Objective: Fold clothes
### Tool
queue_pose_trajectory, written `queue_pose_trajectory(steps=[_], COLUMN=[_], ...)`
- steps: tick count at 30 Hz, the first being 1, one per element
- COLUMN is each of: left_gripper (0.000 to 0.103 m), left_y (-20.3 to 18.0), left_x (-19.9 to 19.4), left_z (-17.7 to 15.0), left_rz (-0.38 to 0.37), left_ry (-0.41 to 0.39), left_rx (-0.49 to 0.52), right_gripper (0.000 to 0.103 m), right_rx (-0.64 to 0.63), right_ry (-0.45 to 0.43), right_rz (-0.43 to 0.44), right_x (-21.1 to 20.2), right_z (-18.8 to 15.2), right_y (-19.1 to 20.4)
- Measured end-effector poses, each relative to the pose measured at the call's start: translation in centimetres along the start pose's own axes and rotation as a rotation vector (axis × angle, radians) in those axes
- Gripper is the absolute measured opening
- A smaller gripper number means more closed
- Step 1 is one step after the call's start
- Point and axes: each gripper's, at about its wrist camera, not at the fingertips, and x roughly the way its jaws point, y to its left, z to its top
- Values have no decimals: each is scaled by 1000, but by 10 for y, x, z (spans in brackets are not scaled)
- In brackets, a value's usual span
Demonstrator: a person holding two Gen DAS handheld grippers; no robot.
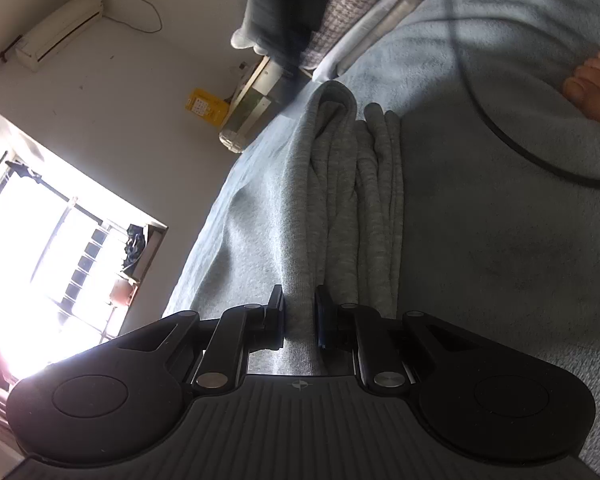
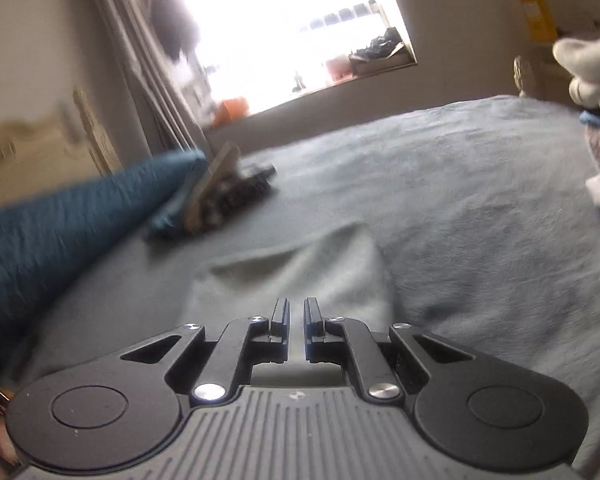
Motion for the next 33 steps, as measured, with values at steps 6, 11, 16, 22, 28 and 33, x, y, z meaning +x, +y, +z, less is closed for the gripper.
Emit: queue_pose_trajectory(steps=[6, 11, 16, 22, 28, 33], left_gripper=[13, 13, 13, 13, 13, 22], left_y=[-14, -15, -19, -19, -31, -19], left_x=[3, 4, 2, -4, -6, -16], left_z=[-2, 0, 0, 1, 0, 5], left_rz=[23, 21, 16, 3, -6, -68], left_ry=[-25, -23, -20, -38, -72, -57], left_rx=[180, 222, 200, 193, 233, 131], right_gripper=[7, 55, 56, 9, 9, 9], right_rx=[22, 208, 404, 411, 388, 415], right_ry=[27, 92, 178, 149, 213, 218], right_rz=[-129, -50, 46, 67, 30, 39], right_x=[4, 11, 22, 8, 28, 22], right_z=[1, 1, -1, 9, -18, -19], right_y=[-12, -32, -55, -53, -62, -64])
